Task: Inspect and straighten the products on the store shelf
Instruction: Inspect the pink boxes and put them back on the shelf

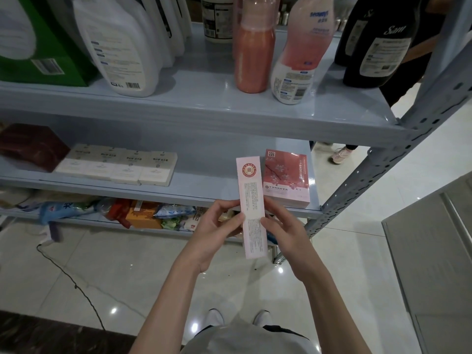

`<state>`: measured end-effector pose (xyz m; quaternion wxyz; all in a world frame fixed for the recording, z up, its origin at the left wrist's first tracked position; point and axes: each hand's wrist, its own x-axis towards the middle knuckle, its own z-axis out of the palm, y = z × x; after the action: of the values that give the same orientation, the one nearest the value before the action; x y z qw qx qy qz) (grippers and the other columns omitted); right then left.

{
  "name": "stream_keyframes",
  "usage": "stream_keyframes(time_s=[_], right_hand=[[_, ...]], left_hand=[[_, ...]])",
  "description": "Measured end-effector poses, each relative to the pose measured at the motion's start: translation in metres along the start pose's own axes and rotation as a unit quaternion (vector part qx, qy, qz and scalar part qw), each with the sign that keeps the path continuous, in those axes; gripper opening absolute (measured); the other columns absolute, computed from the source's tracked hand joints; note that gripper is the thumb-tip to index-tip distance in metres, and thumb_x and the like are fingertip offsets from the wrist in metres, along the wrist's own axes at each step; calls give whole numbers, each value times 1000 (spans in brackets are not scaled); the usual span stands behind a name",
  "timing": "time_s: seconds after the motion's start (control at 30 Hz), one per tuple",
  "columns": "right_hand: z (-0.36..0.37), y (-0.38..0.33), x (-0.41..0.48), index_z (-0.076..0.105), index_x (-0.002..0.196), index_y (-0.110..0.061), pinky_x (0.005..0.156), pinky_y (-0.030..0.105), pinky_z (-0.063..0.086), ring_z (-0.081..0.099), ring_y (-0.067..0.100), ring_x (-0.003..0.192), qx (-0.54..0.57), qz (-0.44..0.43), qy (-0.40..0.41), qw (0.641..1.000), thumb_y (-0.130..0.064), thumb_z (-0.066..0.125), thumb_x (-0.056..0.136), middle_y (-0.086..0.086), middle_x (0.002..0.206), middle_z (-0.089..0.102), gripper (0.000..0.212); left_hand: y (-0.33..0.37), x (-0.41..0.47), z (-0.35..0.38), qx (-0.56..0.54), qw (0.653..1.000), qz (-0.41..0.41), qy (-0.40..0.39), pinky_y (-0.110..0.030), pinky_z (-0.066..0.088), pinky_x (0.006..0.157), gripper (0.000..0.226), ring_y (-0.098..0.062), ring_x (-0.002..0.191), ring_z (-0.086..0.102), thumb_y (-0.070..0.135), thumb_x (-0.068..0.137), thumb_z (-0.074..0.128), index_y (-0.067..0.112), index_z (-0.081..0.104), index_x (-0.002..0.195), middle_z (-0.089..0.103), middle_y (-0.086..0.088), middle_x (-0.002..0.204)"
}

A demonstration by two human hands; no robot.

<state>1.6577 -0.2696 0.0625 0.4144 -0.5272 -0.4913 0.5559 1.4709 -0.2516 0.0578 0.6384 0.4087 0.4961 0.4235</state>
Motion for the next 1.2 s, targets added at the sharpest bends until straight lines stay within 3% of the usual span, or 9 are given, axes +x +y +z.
stream_keyframes(time_s=[0.17, 0.37, 0.5, 0.63, 0.87, 1.0, 1.1, 1.2], right_hand=[[-1, 4, 0, 49, 150, -36, 104, 42, 55, 59, 10, 131, 9, 5, 3, 1000, -9, 57, 103, -17, 139, 63, 54], [-2, 10, 0, 53, 145, -31, 109, 55, 50, 58, 15, 133, 44, 16, 3, 999, -16, 62, 90, -9, 141, 63, 58], [-4, 14, 1, 55, 143, -29, 108, 56, 50, 59, 16, 131, 45, 14, -2, 999, -17, 63, 89, -8, 138, 64, 56], [-6, 18, 1, 56, 140, -25, 104, 50, 53, 61, 19, 130, 67, 16, 3, 998, -13, 62, 88, -6, 138, 65, 54], [-7, 19, 1, 56, 139, -21, 97, 42, 57, 61, 18, 129, 80, 17, -4, 997, 7, 57, 98, -5, 135, 67, 50], [-7, 17, 1, 57, 141, -25, 90, 31, 59, 60, 12, 130, 64, 12, -8, 998, 8, 58, 98, -7, 139, 65, 55], [-6, 13, 1, 59, 141, -31, 91, 30, 59, 57, 10, 132, 65, 7, -12, 998, 7, 61, 97, -8, 148, 57, 58], [-7, 9, 1, 49, 152, -32, 102, 38, 55, 53, 11, 138, 68, 10, -45, 997, 0, 58, 101, -8, 150, 56, 61]], left_hand=[[3, -1, 2, 4, 1000, 17, -14, -25, 59, 86, 51, -4, 112, 68, 7, 93, 72, 32, 60, 135, 69, 19, 125], [0, 0, 1, -6, 1000, 9, -15, -18, 57, 84, 56, -2, 117, 65, 0, 88, 75, 30, 63, 133, 71, 19, 124], [-2, 2, 0, -6, 1000, 7, -13, -18, 56, 86, 56, -2, 120, 63, -2, 86, 76, 31, 64, 129, 68, 19, 129], [-1, 3, 1, 15, 1000, 15, -13, -13, 55, 78, 56, 7, 115, 63, 1, 84, 79, 34, 66, 127, 63, 25, 134], [-1, 4, 3, 21, 1000, 4, -18, -19, 56, 89, 51, 3, 121, 60, 4, 87, 77, 34, 64, 127, 64, 20, 134], [-1, 3, 4, 11, 1000, -3, -22, -35, 53, 106, 45, -5, 124, 62, 3, 91, 72, 25, 60, 128, 66, 16, 133], [1, 1, 5, 13, 1000, 3, -26, -37, 54, 104, 42, -7, 121, 63, 4, 95, 66, 21, 57, 133, 67, 11, 131], [1, 1, 6, 19, 1000, 10, -17, -32, 57, 97, 41, -5, 120, 64, 14, 100, 61, 28, 56, 138, 68, 13, 128]])
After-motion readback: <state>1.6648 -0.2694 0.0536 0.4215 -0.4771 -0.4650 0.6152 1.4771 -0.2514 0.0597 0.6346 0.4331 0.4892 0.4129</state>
